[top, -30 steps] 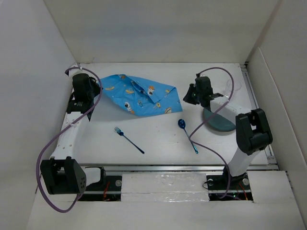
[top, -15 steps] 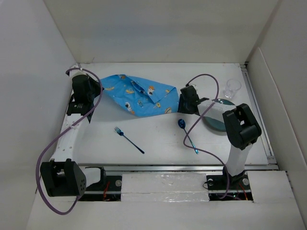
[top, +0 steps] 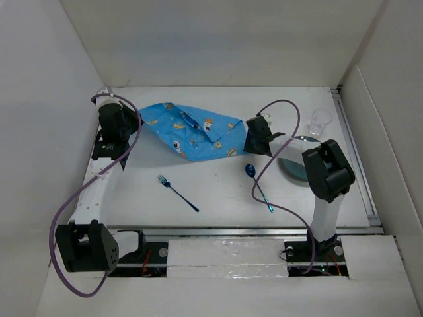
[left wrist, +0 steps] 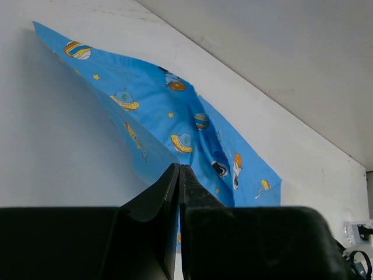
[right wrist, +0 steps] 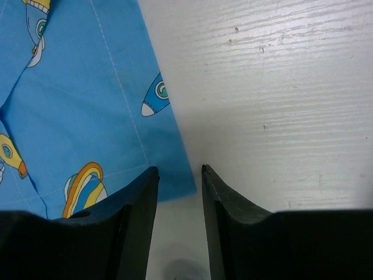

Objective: Set the dinner table for one person

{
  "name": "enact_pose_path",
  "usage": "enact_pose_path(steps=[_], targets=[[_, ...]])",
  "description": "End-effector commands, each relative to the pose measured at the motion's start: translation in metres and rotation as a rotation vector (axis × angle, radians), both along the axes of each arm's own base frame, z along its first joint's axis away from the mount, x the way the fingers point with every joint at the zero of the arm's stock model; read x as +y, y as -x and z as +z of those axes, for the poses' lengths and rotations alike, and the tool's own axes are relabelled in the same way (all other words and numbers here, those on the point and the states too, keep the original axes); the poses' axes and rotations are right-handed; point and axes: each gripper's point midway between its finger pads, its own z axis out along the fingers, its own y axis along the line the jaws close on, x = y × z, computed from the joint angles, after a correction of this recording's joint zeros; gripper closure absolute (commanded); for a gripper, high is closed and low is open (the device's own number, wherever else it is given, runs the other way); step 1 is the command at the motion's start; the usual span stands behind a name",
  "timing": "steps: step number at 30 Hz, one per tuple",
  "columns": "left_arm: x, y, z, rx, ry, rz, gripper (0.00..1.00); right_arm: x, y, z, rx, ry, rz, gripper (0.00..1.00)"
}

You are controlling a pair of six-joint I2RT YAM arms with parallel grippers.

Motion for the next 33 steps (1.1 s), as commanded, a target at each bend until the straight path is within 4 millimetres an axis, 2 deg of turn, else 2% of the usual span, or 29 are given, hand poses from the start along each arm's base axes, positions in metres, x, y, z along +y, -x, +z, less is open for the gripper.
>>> enact_pose_path(steps=[1,5,7,8,9,11,12,14,19,20,21,22,23,24,26,27,28,29,30,31,33], targets=[[0.0,0.002,0.023,-0.081,0.016,-0.004,1.0,-0.002,0.007,-0.009,0.018,0.042,-0.021,0.59],[0.0,0.003,0.024,-0.082,0.016,-0.003,1.0,0.0,0.01,-0.01,0.021,0.046,-0.019,0.67],[0.001,0.005,0.027,-0.095,0.016,0.002,1.0,-0.004,0.012,-0.008,0.02,0.058,-0.031,0.77],[0.001,0.005,0.027,-0.096,0.015,0.005,1.0,-0.005,0.014,-0.01,0.026,0.06,-0.032,0.77],[0.001,0.005,0.027,-0.095,0.016,0.007,1.0,-0.004,0.014,-0.008,0.018,0.053,-0.035,0.84],[0.001,0.005,0.029,-0.096,0.016,0.002,1.0,-0.005,0.018,-0.011,0.021,0.044,-0.034,0.89],[0.0,0.005,0.028,-0.096,0.018,0.001,1.0,-0.004,0.017,-0.009,0.01,0.033,-0.037,0.96],[0.0,0.004,0.026,-0.093,0.018,0.001,1.0,-0.008,0.015,0.0,-0.015,0.016,-0.05,1.0],[0.0,0.004,0.027,-0.096,0.02,-0.002,1.0,-0.007,0.009,0.03,-0.094,-0.034,-0.045,1.0],[0.0,0.004,0.029,-0.098,0.018,-0.001,1.0,-0.007,0.007,0.062,-0.163,-0.061,-0.038,1.0],[0.0,0.004,0.029,-0.098,0.018,-0.001,1.0,-0.007,0.007,0.062,-0.164,-0.061,-0.038,1.0],[0.0,0.002,0.034,-0.105,0.019,-0.004,1.0,-0.007,0.007,0.076,-0.19,-0.07,-0.029,1.0],[-0.006,0.003,0.037,-0.111,0.028,-0.034,1.0,-0.008,0.009,0.108,-0.251,-0.092,-0.018,1.0],[-0.008,0.003,0.042,-0.124,0.036,-0.042,1.0,-0.01,0.011,0.128,-0.288,-0.098,-0.016,1.0],[-0.012,0.001,0.065,-0.165,0.047,-0.061,1.0,-0.015,0.014,0.172,-0.373,-0.11,-0.007,1.0],[-0.012,0.001,0.077,-0.182,0.049,-0.064,1.0,-0.019,0.021,0.212,-0.455,-0.139,-0.004,1.0],[-0.012,0.002,0.101,-0.218,0.045,-0.063,1.0,-0.025,0.021,0.246,-0.519,-0.154,-0.008,1.0],[-0.013,0.004,0.114,-0.243,0.054,-0.065,1.0,-0.03,0.028,0.26,-0.533,-0.139,0.005,1.0],[-0.015,0.008,0.128,-0.275,0.062,-0.074,1.0,-0.035,0.038,0.291,-0.587,-0.156,0.008,1.0],[-0.017,0.016,0.158,-0.345,0.067,-0.089,1.0,-0.043,0.043,0.309,-0.615,-0.159,-0.002,1.0],[-0.018,0.028,0.188,-0.412,0.071,-0.089,1.0,-0.056,0.063,0.357,-0.704,-0.164,0.002,1.0]])
